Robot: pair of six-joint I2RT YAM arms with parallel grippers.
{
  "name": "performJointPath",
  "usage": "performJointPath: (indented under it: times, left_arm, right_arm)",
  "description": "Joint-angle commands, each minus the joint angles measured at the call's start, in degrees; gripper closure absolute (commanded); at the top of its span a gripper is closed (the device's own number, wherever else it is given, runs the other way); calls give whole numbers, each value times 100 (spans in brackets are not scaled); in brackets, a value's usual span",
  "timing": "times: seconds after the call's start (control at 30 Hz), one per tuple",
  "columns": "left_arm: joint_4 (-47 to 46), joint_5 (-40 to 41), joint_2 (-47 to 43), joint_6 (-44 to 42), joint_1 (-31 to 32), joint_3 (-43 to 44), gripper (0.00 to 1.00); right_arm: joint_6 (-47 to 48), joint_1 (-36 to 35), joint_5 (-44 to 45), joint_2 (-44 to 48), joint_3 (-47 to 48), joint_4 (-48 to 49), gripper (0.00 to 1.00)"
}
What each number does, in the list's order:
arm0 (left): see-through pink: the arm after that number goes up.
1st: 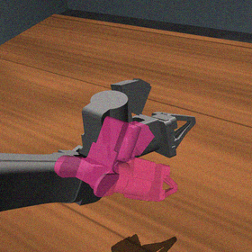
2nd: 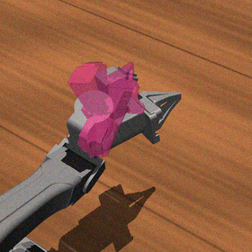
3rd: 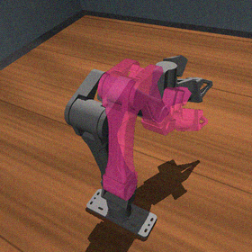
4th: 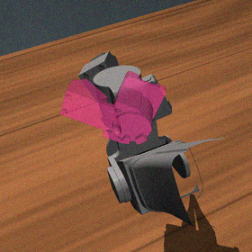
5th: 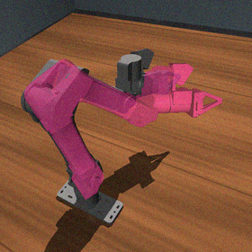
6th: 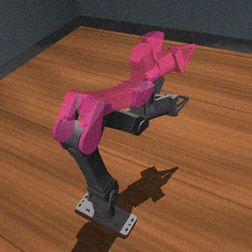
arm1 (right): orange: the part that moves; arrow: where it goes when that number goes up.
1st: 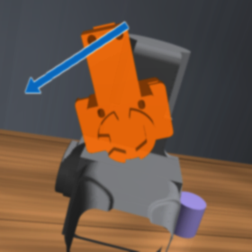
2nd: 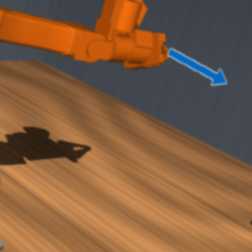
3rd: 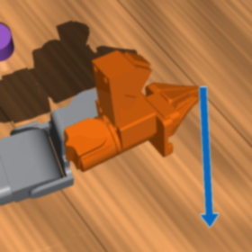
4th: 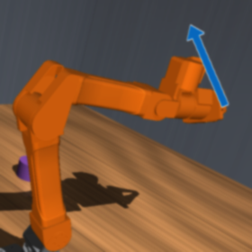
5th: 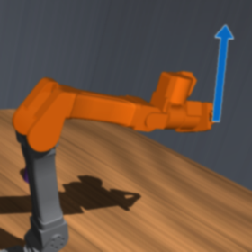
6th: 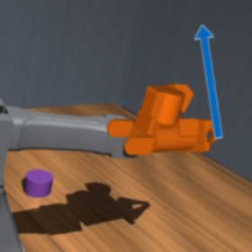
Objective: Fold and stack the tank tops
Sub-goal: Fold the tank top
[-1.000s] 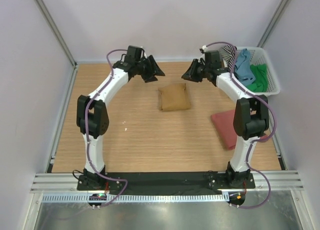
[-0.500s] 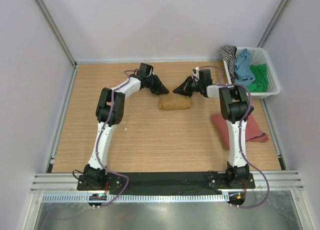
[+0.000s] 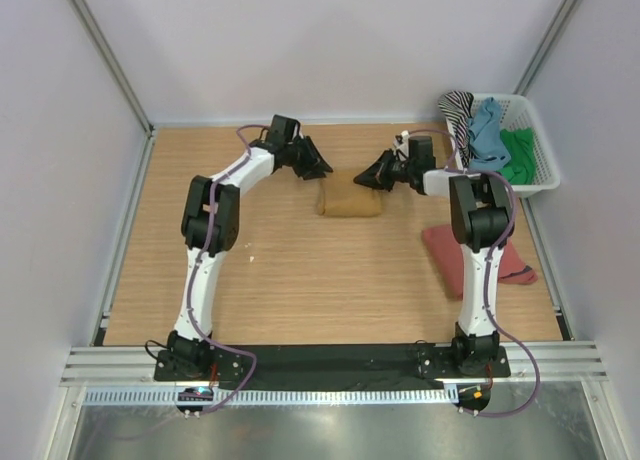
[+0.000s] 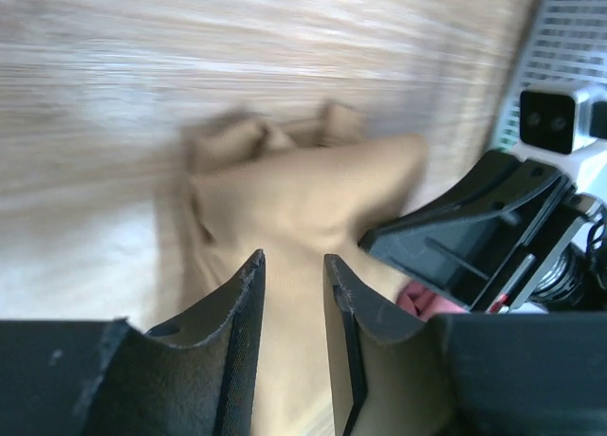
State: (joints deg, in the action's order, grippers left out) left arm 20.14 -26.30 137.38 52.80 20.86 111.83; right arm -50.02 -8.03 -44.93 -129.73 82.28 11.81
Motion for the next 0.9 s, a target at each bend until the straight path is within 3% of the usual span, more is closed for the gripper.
performJointPath:
  times: [0.0,0.3,0.53,0.6,0.7,0.87]
  left_arm:
    - [-107,99,-870,-314,-38,-47,67]
    - [-107,-15,-748,-270,14,76,67]
    - [59,64,-756,-392,-3,137,67]
    - [130,108,-792,-445,5,146,67]
    - [271,178,-810,-568,-3,181,67]
    - [438,134,-730,-621,-3,278,67]
  right_arm:
    - [326,21,-42,1151,-299,93,89]
    - [265,-444,-877,1380,-968,382,90]
    - [-262,-682,-1212,416,-1126,1278,92]
    - [-115,-656,-1107,177,-1083,1097,94]
    - [482,-629,-659,-175,-750,-36,96]
    - [124,-629,-877,-150,-863,383,93]
